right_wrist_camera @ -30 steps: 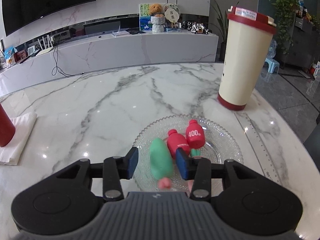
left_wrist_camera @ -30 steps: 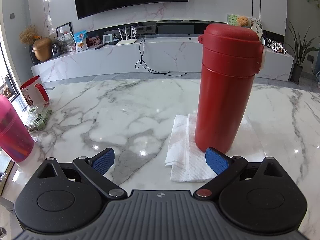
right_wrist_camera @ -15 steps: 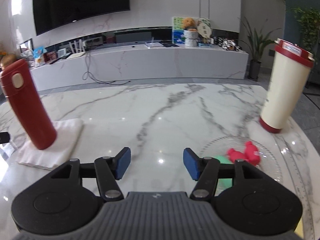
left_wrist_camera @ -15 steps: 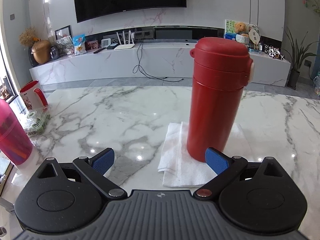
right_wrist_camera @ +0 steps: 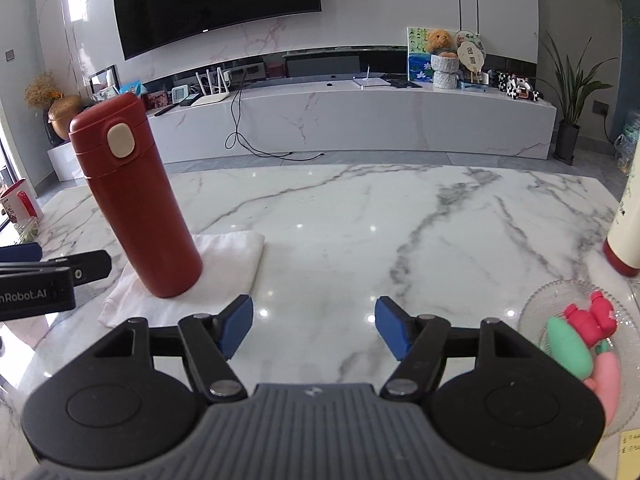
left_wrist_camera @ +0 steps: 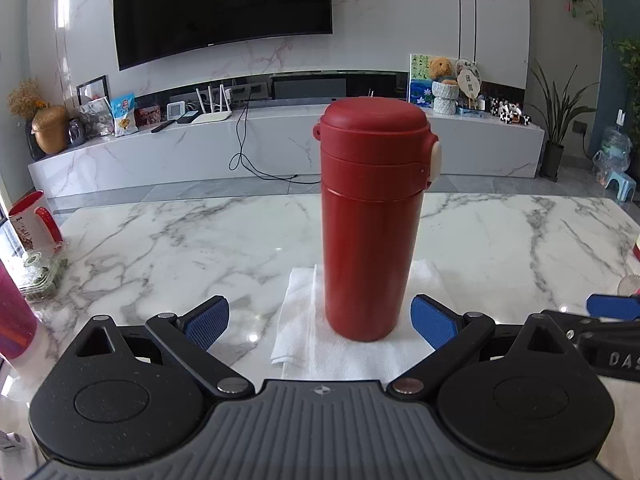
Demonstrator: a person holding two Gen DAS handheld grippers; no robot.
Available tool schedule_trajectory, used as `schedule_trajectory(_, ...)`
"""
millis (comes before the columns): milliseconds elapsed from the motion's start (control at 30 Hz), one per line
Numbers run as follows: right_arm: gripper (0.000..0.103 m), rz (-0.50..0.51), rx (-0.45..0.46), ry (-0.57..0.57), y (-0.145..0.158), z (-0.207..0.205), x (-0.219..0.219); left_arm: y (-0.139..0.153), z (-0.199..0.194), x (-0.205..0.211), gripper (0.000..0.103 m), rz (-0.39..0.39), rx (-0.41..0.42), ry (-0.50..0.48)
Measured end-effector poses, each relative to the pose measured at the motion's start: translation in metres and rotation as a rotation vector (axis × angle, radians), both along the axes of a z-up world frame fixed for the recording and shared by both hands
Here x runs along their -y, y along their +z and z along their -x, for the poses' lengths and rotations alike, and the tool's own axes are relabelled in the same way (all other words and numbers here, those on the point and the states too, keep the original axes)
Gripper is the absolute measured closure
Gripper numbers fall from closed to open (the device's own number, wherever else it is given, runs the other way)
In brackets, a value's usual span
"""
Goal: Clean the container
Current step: 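Close the left tool around the red thermos while the right tool moves toward the towel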
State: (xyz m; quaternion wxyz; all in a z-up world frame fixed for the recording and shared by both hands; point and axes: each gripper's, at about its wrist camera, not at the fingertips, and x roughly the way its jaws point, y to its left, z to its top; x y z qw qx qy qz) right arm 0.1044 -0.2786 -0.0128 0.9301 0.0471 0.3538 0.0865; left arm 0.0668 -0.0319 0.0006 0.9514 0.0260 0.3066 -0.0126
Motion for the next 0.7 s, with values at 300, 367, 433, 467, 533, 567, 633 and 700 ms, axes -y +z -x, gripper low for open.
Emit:
schedule_trajectory(300,0.030,-0.042,-0.039,0.014,-0.010,-0.008,-0.011,-0.001,-0.007,0.011,0.004,0.021,0.045,-0.017)
schedule_trajectory(367,0.030,-0.057,-0.042,0.015,-0.012,-0.009,-0.012,-0.001,-0.009,0.013,0.004,0.013,0.061,-0.013)
schedule_trajectory(433,0.030,-0.071,-0.045,0.017,-0.013,-0.010,-0.013,-0.002,-0.013,0.014,0.004,0.016,0.070,-0.007)
schedule_trajectory(467,0.030,-0.073,-0.047,0.019,-0.013,-0.011,-0.014,-0.002,-0.014,0.013,0.004,0.024,0.076,-0.003)
schedule_trajectory(533,0.029,-0.074,-0.051,0.018,-0.015,-0.013,-0.015,-0.002,-0.017,0.012,0.004,0.040,0.088,0.006)
schedule_trajectory(567,0.029,-0.076,-0.056,0.018,-0.017,-0.014,-0.015,-0.002,-0.018,0.012,0.004,0.046,0.097,0.009)
schedule_trajectory(633,0.029,-0.082,-0.069,0.018,-0.021,-0.017,-0.016,-0.001,-0.021,0.012,0.004,0.048,0.116,0.012)
schedule_trajectory(700,0.029,-0.089,-0.080,0.016,-0.025,-0.019,-0.016,-0.001,-0.023,0.012,0.006,0.036,0.130,0.016)
